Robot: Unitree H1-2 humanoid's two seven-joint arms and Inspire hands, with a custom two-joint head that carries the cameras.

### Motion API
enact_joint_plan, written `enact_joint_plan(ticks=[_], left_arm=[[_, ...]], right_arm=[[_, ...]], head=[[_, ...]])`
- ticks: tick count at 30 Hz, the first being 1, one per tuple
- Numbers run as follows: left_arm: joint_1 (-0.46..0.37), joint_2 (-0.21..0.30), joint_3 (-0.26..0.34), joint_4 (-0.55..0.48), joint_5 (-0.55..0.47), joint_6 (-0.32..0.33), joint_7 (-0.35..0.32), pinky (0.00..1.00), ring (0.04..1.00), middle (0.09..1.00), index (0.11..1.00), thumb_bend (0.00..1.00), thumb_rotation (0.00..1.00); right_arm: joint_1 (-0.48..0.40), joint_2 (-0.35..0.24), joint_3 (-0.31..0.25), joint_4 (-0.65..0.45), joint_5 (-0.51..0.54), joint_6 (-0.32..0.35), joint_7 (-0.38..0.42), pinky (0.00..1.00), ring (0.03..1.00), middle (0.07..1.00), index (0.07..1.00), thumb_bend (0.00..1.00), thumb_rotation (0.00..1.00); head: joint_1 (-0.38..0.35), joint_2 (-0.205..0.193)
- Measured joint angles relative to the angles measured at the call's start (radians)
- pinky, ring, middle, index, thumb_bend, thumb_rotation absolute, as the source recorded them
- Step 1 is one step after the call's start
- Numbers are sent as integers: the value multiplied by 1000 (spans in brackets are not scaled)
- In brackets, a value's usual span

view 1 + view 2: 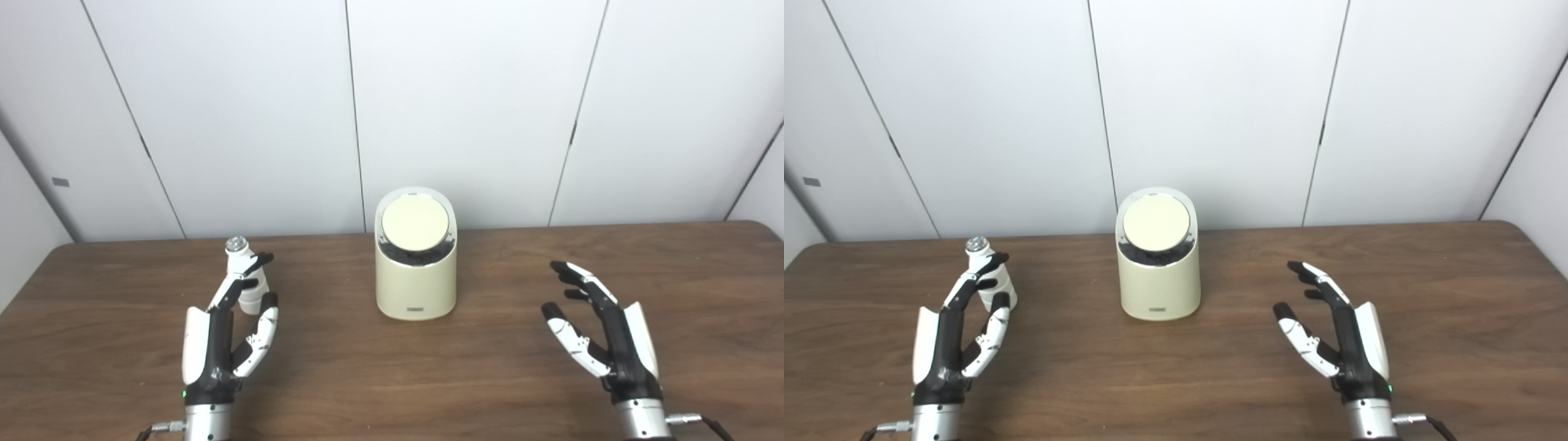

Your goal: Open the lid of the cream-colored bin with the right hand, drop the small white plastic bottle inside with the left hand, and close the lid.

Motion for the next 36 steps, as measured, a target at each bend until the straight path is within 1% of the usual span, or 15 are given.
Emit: enact_joint_plan(ticks=[1,2,4,5,8,11,14,17,20,21,24,27,30,33,36], left_arm=[[2,-1,3,-3,0,0,-4,734,831,847,814,204,621],[4,-2,5,-5,1,0,-7,732,830,847,814,207,621],[4,-4,8,-6,2,0,-14,731,828,845,813,212,624],[4,-6,10,-6,3,0,-15,732,829,845,814,212,625],[6,-11,14,-9,4,1,-22,736,831,847,815,211,618],[5,-16,17,-10,14,1,-25,738,832,848,816,214,628],[4,-18,19,-10,18,1,-28,740,832,848,815,217,632],[6,-18,23,-13,17,1,-31,738,832,848,816,222,638],[7,-18,24,-13,18,1,-33,737,831,848,818,221,656],[7,-18,25,-13,18,1,-33,737,831,848,818,221,656],[6,-21,25,-13,19,1,-33,737,831,848,816,216,645],[6,-22,25,-13,19,1,-34,735,831,847,817,220,644],[6,-23,25,-13,19,1,-36,737,832,847,815,219,647],[7,-23,26,-14,20,1,-36,735,831,845,809,215,627],[8,-24,26,-15,22,1,-36,737,833,844,808,219,640]], right_arm=[[-19,-10,4,-23,4,36,34,853,919,940,941,855,863],[-44,-21,7,-41,7,73,65,876,937,956,957,905,864],[-115,-42,9,-69,8,144,113,902,960,977,984,978,872],[-156,-46,9,-81,8,176,126,896,960,984,992,990,872],[-247,-42,25,-97,-9,254,151,887,959,988,1000,1000,863],[-302,-16,47,-100,-32,323,164,892,960,988,1000,1000,850],[-332,-3,60,-102,-41,377,180,812,944,994,1000,1000,813],[-373,5,73,-101,-60,410,183,803,944,1000,1000,1000,771],[-424,10,93,-88,-88,424,182,853,972,1000,1000,1000,683],[-445,16,98,-72,-93,432,182,853,972,1000,1000,1000,683],[-476,33,108,-26,-95,443,177,866,979,1000,1000,1000,598],[-483,55,118,30,-94,441,162,844,969,1000,1000,1000,514],[-487,63,126,85,-103,441,147,839,977,1000,1000,1000,508],[-505,63,151,136,-152,448,114,927,997,1000,1000,1000,497],[-530,64,172,167,-190,463,104,952,1000,1000,1000,1000,494]], head=[[0,0],[0,0],[0,2],[0,2],[2,0],[2,0],[2,0],[2,0],[2,0],[2,0],[2,0],[3,3],[6,5],[6,5],[9,6]])
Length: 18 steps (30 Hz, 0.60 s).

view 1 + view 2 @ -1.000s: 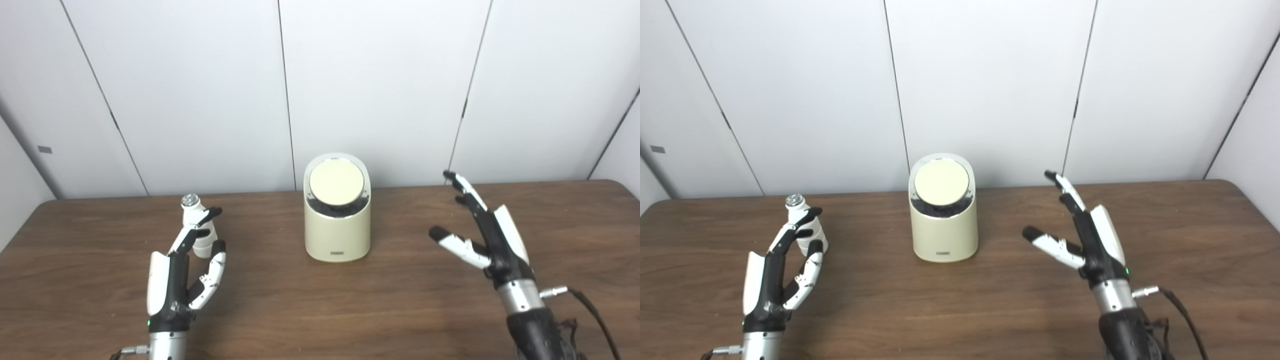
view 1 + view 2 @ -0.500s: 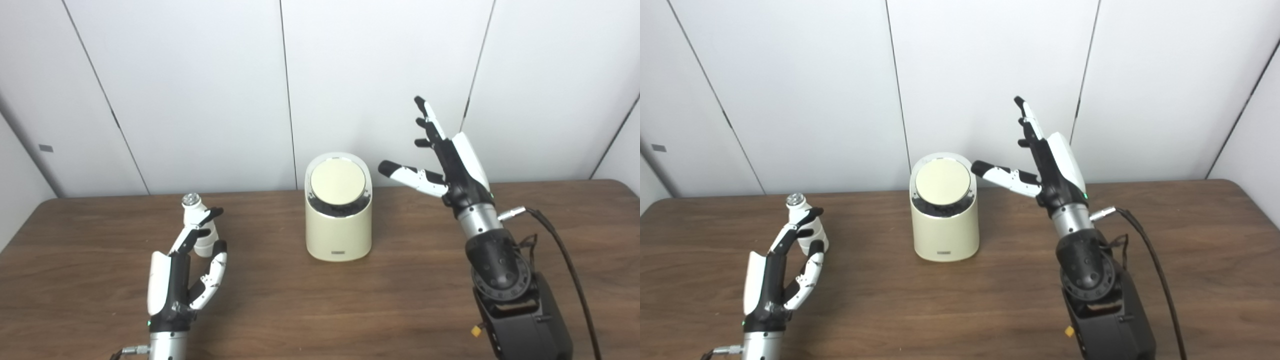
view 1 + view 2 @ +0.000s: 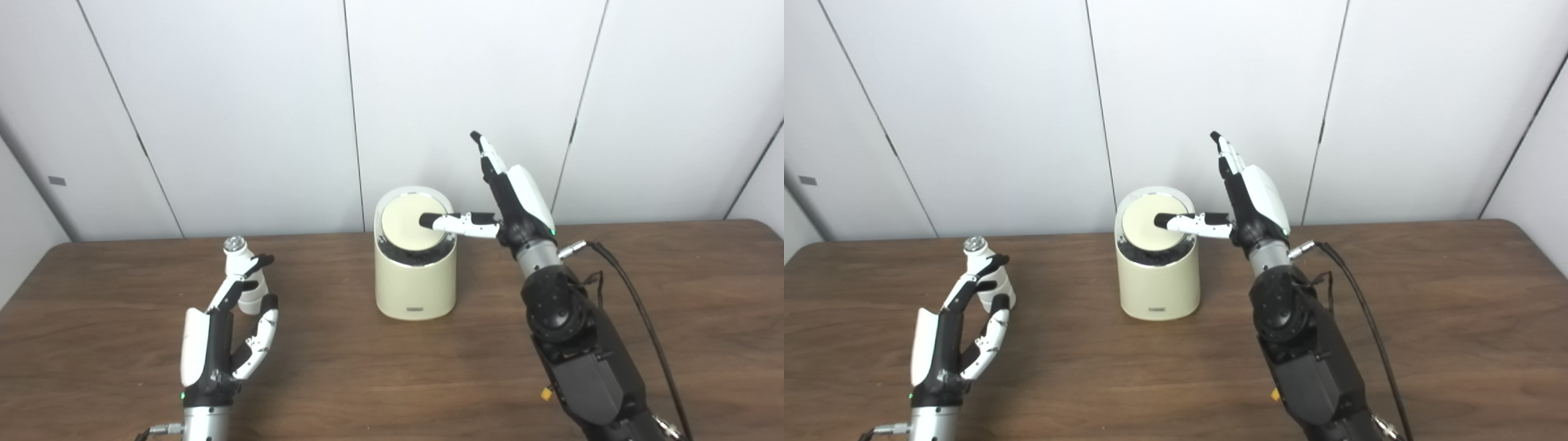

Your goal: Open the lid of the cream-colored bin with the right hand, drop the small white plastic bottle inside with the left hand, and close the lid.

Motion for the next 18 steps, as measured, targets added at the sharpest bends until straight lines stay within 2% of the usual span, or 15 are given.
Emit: enact_joint_plan(ticks=[3,5,6,8,18], left_arm=[[1,-2,0,-2,1,0,-1,741,834,845,809,214,636],[1,-6,1,-3,3,0,-3,741,833,844,809,214,634],[1,-8,2,-4,4,0,-3,736,831,843,808,209,636],[2,-9,3,-7,9,0,-3,734,830,842,809,211,640],[7,-18,5,-19,11,5,-16,739,832,846,814,214,667]], right_arm=[[-24,2,27,30,-31,5,-5,941,1000,1000,1000,1000,563],[-34,3,42,52,-50,11,-5,940,1000,1000,1000,1000,569],[-37,3,50,63,-59,14,-6,949,1000,1000,1000,1000,495],[-43,3,58,88,-70,18,-8,971,1000,1000,1000,1000,427],[-77,-7,78,145,-96,18,-37,1000,1000,1000,1000,1000,270]], head=[[3,2],[5,3],[6,3],[6,3],[6,9]])
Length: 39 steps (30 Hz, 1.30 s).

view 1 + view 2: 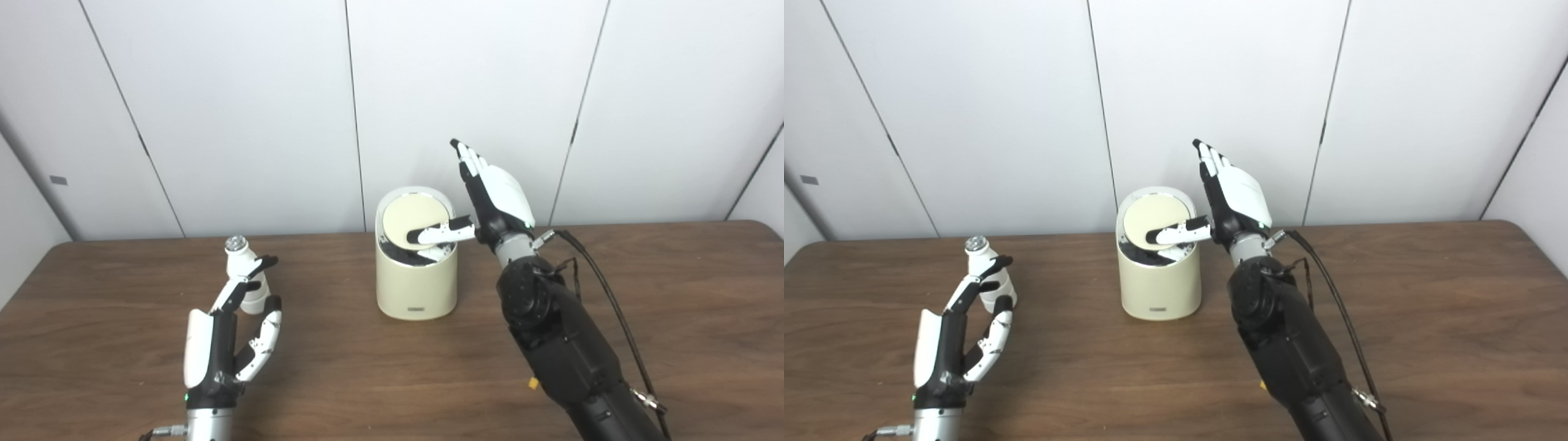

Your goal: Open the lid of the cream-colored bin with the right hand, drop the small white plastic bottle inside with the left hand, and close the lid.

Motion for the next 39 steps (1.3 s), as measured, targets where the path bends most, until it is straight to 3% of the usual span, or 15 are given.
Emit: enact_joint_plan(ticks=[18,19,23,26,31,32,35,39], left_arm=[[3,-6,6,-6,0,7,-9,739,833,847,814,196,631],[3,-6,6,-6,0,7,-9,738,832,847,814,204,640],[3,-6,6,-6,0,7,-9,737,832,846,811,200,638],[3,-7,6,-6,0,7,-9,739,832,846,811,197,623],[3,-8,7,-8,3,7,-9,738,829,842,809,203,652],[3,-8,7,-8,3,7,-9,738,829,842,809,201,655],[5,-8,9,-8,3,7,-9,740,829,841,809,203,661],[5,-8,9,-8,3,7,-9,741,830,841,809,208,661]], right_arm=[[-9,-8,12,-7,1,5,-1,987,1000,1000,1000,982,154],[-9,-8,14,-9,1,4,-3,908,993,1000,1000,977,111],[-10,-6,19,-21,0,4,-10,794,957,995,988,969,69],[-7,-4,16,-21,5,2,-19,813,961,990,990,959,198],[24,-4,-9,-20,34,-5,-24,882,983,1000,1000,889,708],[34,-6,-10,-18,38,-6,-24,886,983,1000,1000,875,765],[53,-9,-10,-11,44,-6,-24,891,979,1000,1000,849,893],[53,-13,-10,-11,44,-11,-25,912,983,1000,998,856,987]], head=[[-6,8],[-6,8],[-3,9],[-3,11],[-3,8],[-3,8],[-3,8],[-3,5]])
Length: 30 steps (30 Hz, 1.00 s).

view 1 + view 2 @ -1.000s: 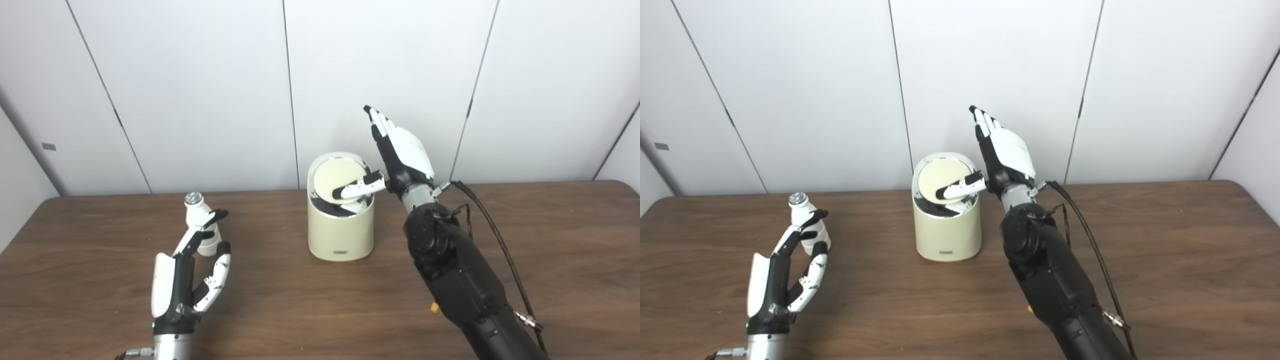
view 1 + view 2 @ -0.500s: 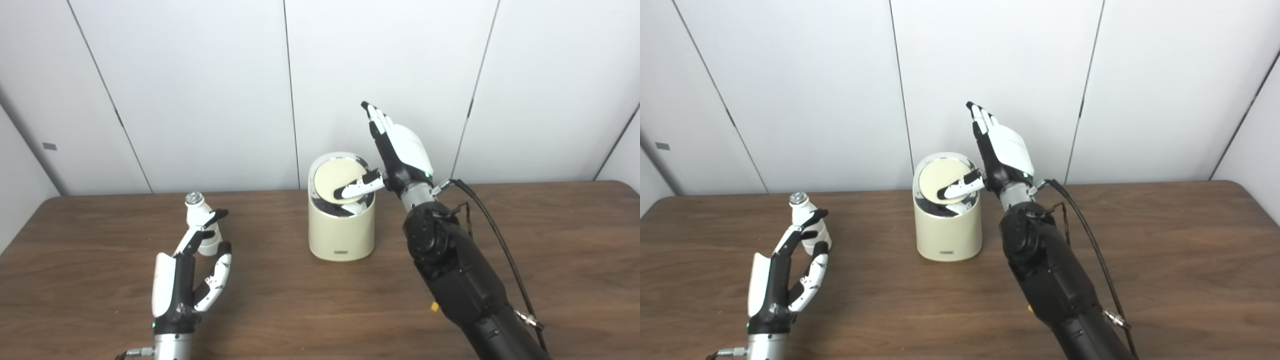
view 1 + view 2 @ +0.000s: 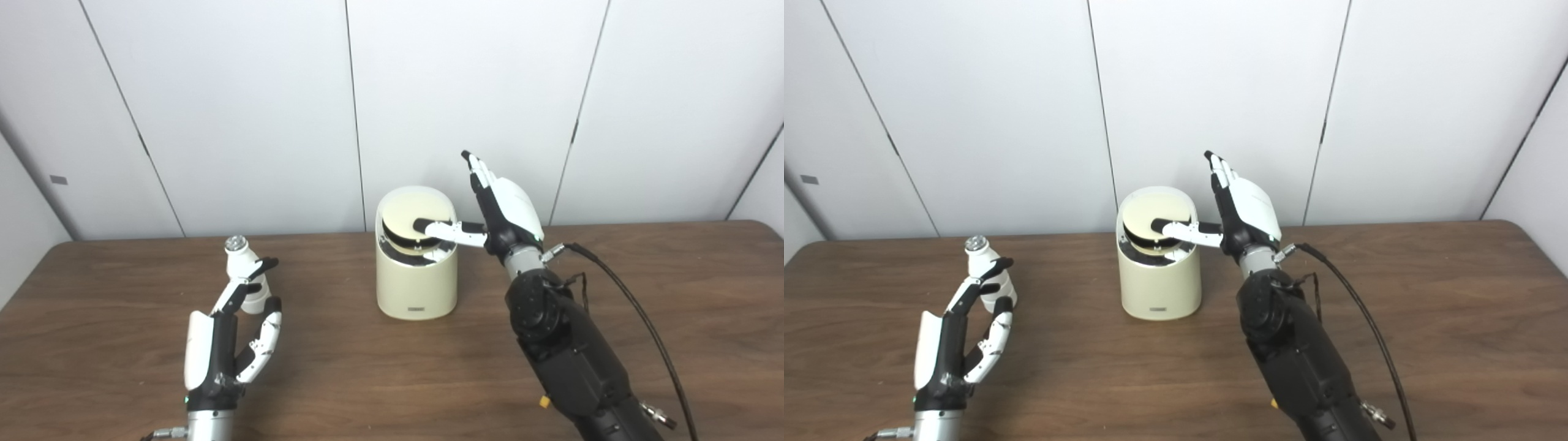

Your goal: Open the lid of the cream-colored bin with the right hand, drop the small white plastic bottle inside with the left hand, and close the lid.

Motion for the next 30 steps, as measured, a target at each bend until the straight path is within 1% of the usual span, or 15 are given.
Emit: enact_joint_plan(ticks=[2,6,8,10,12,15,16,17,18,19,22,26,28,29,30], left_arm=[[0,0,0,0,0,0,0,741,830,842,810,213,665],[0,1,0,0,0,0,0,745,832,844,815,221,677],[0,1,0,0,0,0,0,739,830,843,812,217,678],[0,0,0,0,-1,0,0,734,829,842,811,212,658],[0,0,0,0,-2,0,0,730,827,840,807,203,634],[0,1,0,-1,-4,0,-1,735,830,843,811,201,626],[0,1,0,-1,-5,0,-1,733,828,842,808,202,626],[0,1,0,-1,-5,0,-2,734,829,843,810,202,626],[0,1,0,-1,-5,0,-2,734,829,843,810,202,626],[1,1,0,-1,-5,0,-2,735,830,844,812,204,626],[1,2,0,-1,-4,0,-3,736,829,843,814,205,633],[1,3,0,-1,-5,0,-4,736,830,845,817,217,649],[1,2,0,-1,-6,0,-4,740,832,845,817,216,654],[1,2,0,-1,-6,0,-4,738,831,844,816,215,655],[1,2,0,-1,-6,0,-4,737,831,844,816,213,656]], right_arm=[[0,0,1,0,0,-4,0,927,985,1000,995,874,998],[0,-1,1,0,1,-6,0,925,982,996,994,898,1000],[1,-1,0,0,5,-11,0,908,976,992,991,907,1000],[4,-1,-6,-1,29,-38,-1,869,965,990,987,892,1000],[11,-1,-21,0,69,-90,-3,851,957,986,978,875,1000],[32,4,-58,-3,175,-212,-4,897,977,999,977,896,1000],[43,6,-72,-4,216,-264,-4,913,983,1000,978,913,1000],[55,10,-85,-5,254,-302,-3,928,991,1000,986,949,1000],[68,15,-99,-8,288,-345,-3,933,994,1000,989,962,1000],[81,21,-110,-11,318,-373,-3,939,997,1000,990,981,1000],[123,39,-141,-51,393,-421,0,972,1000,1000,996,1000,1000],[151,45,-177,-118,469,-451,10,997,1000,1000,988,1000,990],[160,44,-198,-163,490,-459,12,992,1000,995,976,1000,996],[170,44,-211,-193,491,-463,10,963,988,987,961,987,999],[182,43,-225,-223,491,-471,4,953,980,978,949,932,1000]], head=[[0,0],[0,0],[0,0],[-2,0],[-2,0],[0,0],[2,0],[2,0],[2,0],[2,0],[-2,0],[-2,0],[3,-2],[3,-2],[0,0]])
